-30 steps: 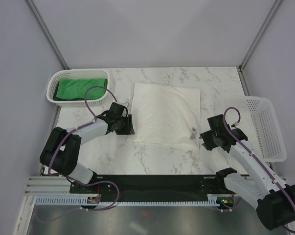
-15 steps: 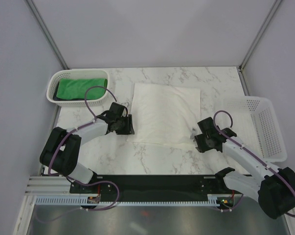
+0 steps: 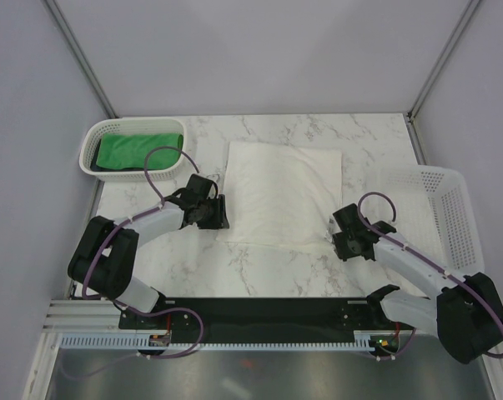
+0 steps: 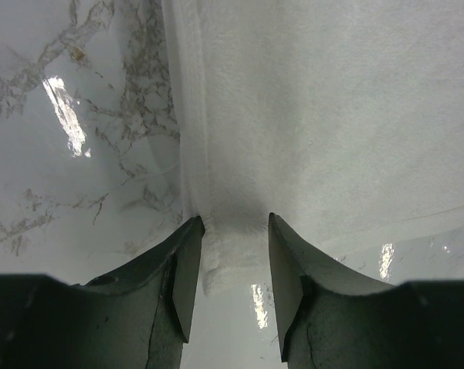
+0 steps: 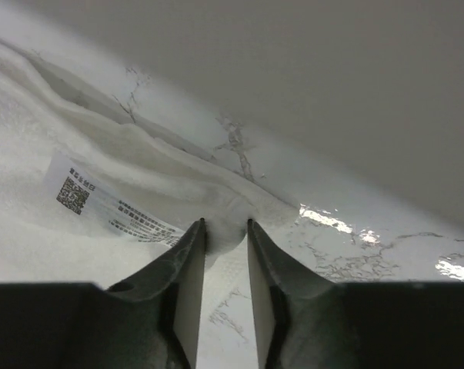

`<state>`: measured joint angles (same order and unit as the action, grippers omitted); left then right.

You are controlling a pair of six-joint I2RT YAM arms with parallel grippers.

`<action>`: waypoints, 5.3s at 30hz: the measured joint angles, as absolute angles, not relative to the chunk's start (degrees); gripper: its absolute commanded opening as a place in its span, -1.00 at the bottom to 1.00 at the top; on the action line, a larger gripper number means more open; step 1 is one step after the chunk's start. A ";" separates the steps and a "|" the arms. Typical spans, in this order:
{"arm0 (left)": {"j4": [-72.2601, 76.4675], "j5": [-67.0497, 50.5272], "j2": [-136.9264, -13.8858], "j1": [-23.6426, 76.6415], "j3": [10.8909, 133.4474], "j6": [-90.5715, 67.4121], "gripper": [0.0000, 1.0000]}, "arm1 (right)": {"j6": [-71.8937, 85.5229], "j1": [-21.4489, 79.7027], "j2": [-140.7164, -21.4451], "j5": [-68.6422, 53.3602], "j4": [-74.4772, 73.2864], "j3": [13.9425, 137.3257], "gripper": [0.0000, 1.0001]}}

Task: Fold and stack the towels
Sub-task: Fold the towel

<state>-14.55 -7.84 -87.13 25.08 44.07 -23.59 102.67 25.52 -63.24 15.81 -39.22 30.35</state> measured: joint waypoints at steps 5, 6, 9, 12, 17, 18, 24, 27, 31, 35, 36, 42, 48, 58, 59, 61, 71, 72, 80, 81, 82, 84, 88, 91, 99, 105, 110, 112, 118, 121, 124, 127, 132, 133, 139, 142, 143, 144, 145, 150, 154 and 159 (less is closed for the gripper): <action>-14.41 -7.64 -87.20 25.08 44.07 -24.01 -0.04 | 101.73 25.67 -63.70 16.69 -39.13 30.59 -1.00; -14.41 -7.62 -87.18 25.08 44.07 -24.03 -0.03 | 101.47 25.67 -63.66 16.93 -39.64 30.92 -1.00; -14.44 -7.46 -87.20 25.10 44.10 -24.03 -0.03 | 98.39 25.67 -63.13 18.24 -41.41 32.01 -1.00; -14.44 -7.25 -87.29 25.10 44.18 -24.03 -0.03 | 93.38 25.67 -62.81 19.55 -43.00 33.12 -1.00; -14.33 -6.90 -87.70 25.10 44.40 -24.40 -0.03 | 86.59 25.67 -63.68 19.46 -43.90 33.28 -0.81; -14.31 -6.74 -87.72 25.10 44.42 -24.58 -0.03 | 85.65 25.67 -63.90 18.98 -43.59 33.08 -0.78; -14.90 -5.52 -86.87 25.10 44.42 -24.80 -0.04 | 83.42 25.67 -60.66 16.53 -41.98 30.89 -0.33; -17.58 -3.05 -85.25 24.91 44.60 -24.01 -0.04 | 81.32 25.67 -56.31 16.05 -42.26 31.35 -0.05; -21.41 0.45 -81.47 24.71 46.65 -21.74 -0.03 | 78.00 25.67 -54.46 15.03 -43.51 36.16 -0.02; -22.17 1.91 -80.29 24.71 50.70 -19.29 -0.03 | 74.24 25.67 -55.18 14.17 -44.12 41.54 -0.02; -21.61 1.74 -80.25 24.71 51.59 -17.85 -0.05 | 72.55 25.65 -55.75 14.20 -44.01 42.92 0.02; -17.91 -2.52 -85.56 22.92 61.34 -11.44 -0.01 | 53.08 24.73 -66.30 15.40 -38.15 56.01 0.17; -15.92 -10.48 -103.88 19.14 82.43 -7.99 0.28 | 34.74 16.12 -83.85 11.16 -28.42 67.99 0.18; -21.04 -11.81 -127.79 18.33 106.72 -1.58 0.38 | 22.72 1.19 -103.28 -2.42 -23.70 77.19 0.26; -21.41 -10.98 -129.16 18.33 108.16 -1.02 0.39 | 22.09 0.82 -105.51 -3.68 -23.24 78.78 0.26; -22.46 -9.80 -131.31 18.15 110.56 -0.21 0.40 | 21.06 0.56 -109.34 -5.19 -22.79 81.71 0.25; -24.32 -10.70 -137.51 15.90 118.93 1.15 0.34 | 18.22 -1.02 -120.73 -7.79 -22.31 89.41 0.16; -24.36 -10.90 -137.93 15.77 119.33 1.17 0.34 | 17.96 -1.06 -121.32 -7.88 -22.26 90.00 0.16; -25.47 -12.14 -140.09 14.96 122.45 0.97 0.41 | 14.92 -2.17 -122.23 -9.74 -22.87 91.94 0.26; -25.63 -13.17 -140.49 14.70 123.28 0.56 0.41 | 14.50 -2.35 -122.26 -10.61 -23.03 92.44 0.27; -25.65 -14.63 -141.01 14.28 124.31 0.03 0.41 | 14.13 -2.52 -122.48 -11.49 -23.44 93.23 0.31; -25.54 -18.90 -142.10 13.04 126.30 -1.06 0.41 | 13.39 -3.11 -123.46 -13.58 -24.01 95.83 0.32; -25.21 -26.83 -144.27 10.09 128.14 -2.37 0.46 | 11.29 -4.34 -127.96 -17.41 -24.88 102.67 0.34; -25.17 -29.19 -145.56 8.51 128.16 -2.96 0.50 | 10.28 -4.80 -130.32 -18.44 -25.47 103.81 0.33; -24.56 -34.96 -149.08 8.69 129.40 -3.95 0.50 | 6.66 -4.86 -134.67 -23.05 -28.71 108.92 0.05; -23.31 -39.11 -150.15 8.86 130.72 -5.56 0.49 | 4.60 -5.89 -135.83 -28.49 -31.14 109.65 0.08; -22.09 -42.70 -151.22 8.40 131.55 -7.11 0.43 | 3.64 -7.73 -135.83 -31.11 -31.90 109.65 0.17; -21.69 -44.05 -151.72 8.21 131.76 -8.14 0.40 | 3.46 -8.32 -135.83 -31.83 -32.23 109.65 0.05; -20.78 -45.84 -152.75 7.94 131.85 -10.72 0.35 | 2.55 -9.13 -135.83 -33.43 -33.61 109.65 -0.14; -19.44 -46.35 -152.88 7.94 131.85 -11.99 0.29 | 2.17 -9.32 -135.83 -33.82 -34.09 109.65 -0.16; -17.93 -47.11 -153.18 7.94 131.85 -13.06 0.29 | 1.61 -9.47 -135.83 -34.28 -34.44 109.65 -0.14; -17.39 -47.40 -153.21 7.94 131.85 -13.72 0.27 | 1.06 -9.78 -135.83 -35.14 -34.72 109.65 -0.08; -16.78 -48.42 -153.21 7.94 131.83 -14.74 0.21 | 0.32 -10.37 -135.83 -36.53 -35.16 109.65 -0.10; -16.67 -48.45 -153.21 7.94 131.83 -14.94 0.21 | 0.19 -10.41 -135.85 -36.73 -35.27 109.65 -0.10; -16.56 -46.74 -153.21 7.73 131.83 -16.82 0.32 | -0.32 -10.63 -135.85 -37.71 -35.73 109.65 -0.15; -16.53 -44.73 -153.21 7.51 131.83 -17.65 0.29 | -0.34 -10.63 -135.85 -37.80 -35.90 109.65 -0.14; -16.56 -44.10 -153.21 7.44 131.83 -17.85 0.28 | -0.34 -10.63 -135.85 -37.82 -35.90 109.65 -0.14; -16.53 -43.53 -153.21 7.40 131.83 -18.02 0.26 | -0.36 -10.63 -135.85 -37.89 -35.92 109.65 -0.14; -16.53 -43.24 -153.21 7.35 131.83 -18.17 0.26 | -0.34 -10.63 -135.85 -37.93 -35.97 109.65 -0.13; -16.58 -42.04 -153.21 7.38 131.83 -18.96 0.19 | -0.30 -10.63 -135.85 -38.37 -36.05 109.67 -0.14; -16.60 -42.06 -153.21 7.70 131.81 -19.86 0.12 | -0.36 -10.63 -135.85 -39.05 -36.07 109.67 -0.15; -16.58 -42.15 -153.21 8.16 131.79 -20.38 0.11 | -0.69 -10.63 -135.85 -39.24 -36.10 109.67 -0.15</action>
